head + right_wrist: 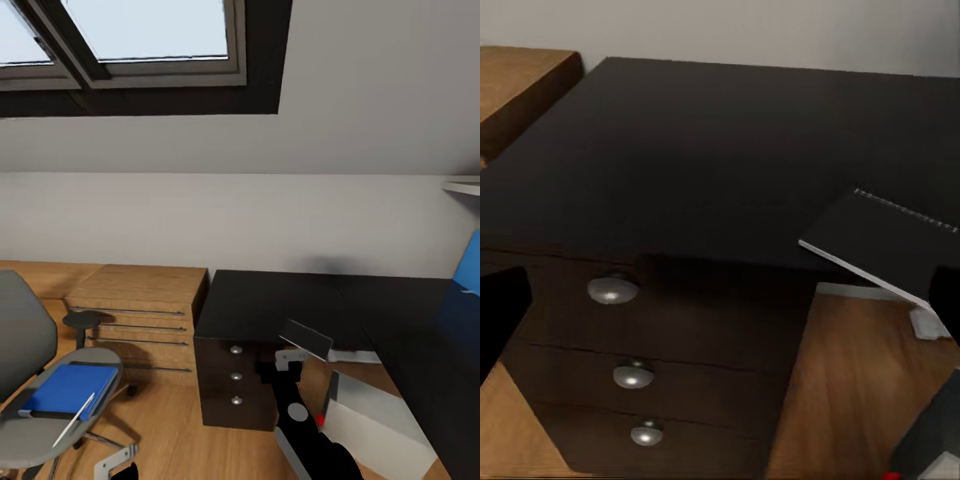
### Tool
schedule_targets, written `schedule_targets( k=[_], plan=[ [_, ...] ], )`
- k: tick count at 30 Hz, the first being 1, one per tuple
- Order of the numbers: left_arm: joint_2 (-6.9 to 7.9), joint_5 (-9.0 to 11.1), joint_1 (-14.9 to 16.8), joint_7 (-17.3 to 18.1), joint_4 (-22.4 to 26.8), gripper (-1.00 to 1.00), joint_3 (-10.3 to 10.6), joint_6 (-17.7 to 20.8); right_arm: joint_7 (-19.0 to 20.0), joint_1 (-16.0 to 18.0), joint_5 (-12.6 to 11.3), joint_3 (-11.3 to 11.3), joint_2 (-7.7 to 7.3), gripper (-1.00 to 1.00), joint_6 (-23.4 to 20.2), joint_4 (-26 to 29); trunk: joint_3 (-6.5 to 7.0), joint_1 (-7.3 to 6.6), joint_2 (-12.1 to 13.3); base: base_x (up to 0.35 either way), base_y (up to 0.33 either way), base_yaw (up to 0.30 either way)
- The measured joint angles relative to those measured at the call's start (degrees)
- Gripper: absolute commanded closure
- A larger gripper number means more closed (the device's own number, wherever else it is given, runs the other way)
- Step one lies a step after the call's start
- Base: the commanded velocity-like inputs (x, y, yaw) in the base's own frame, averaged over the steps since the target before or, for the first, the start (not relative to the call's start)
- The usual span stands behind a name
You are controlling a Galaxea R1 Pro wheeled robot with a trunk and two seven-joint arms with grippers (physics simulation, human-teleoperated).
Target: In the bedroom, organize the workspace by keeping the computer under the desk, ensuring the monitor is on the desk, placing the keyboard on the desk next to the monitor, placing the mouse on the desk next to the keyboard, moving the folder from the swivel chair onto the desk next to the mouse, stacking the notebook on top of the folder with the pen on top of the notebook, and positioning the swivel chair next to the desk.
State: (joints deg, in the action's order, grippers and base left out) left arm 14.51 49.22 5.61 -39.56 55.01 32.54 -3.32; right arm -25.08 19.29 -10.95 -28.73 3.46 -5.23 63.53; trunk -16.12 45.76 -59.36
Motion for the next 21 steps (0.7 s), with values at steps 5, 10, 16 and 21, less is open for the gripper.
schedule_targets(
  k=[5,10,16,21],
  plan=[
    [0.0,-0.07,0.0,0.0,-0.03,-1.0,0.0,-0.02,-0.03,0.0,0.05,-0.24,0.0,-1.0,0.0,-0.25,0.0,0.0,0.0,0.0,0.0,0.275],
    [0.0,-0.14,0.0,0.0,-0.04,-1.0,0.0,-0.02,-0.03,0.0,0.05,-0.28,0.0,-1.0,0.0,-0.27,0.0,0.0,0.0,0.0,0.0,0.275],
    [0.0,-0.18,0.0,0.0,-0.04,-1.0,0.0,-0.02,-0.04,0.0,0.05,-0.24,0.0,-1.0,0.0,-0.27,0.0,0.0,0.0,0.0,0.0,0.275],
    [0.0,-0.18,0.0,0.0,-0.04,-1.0,0.0,-0.02,-0.07,0.0,0.05,-0.24,0.0,-1.0,0.0,-0.27,0.0,0.0,-0.01,0.0,0.0,0.275]
  ],
)
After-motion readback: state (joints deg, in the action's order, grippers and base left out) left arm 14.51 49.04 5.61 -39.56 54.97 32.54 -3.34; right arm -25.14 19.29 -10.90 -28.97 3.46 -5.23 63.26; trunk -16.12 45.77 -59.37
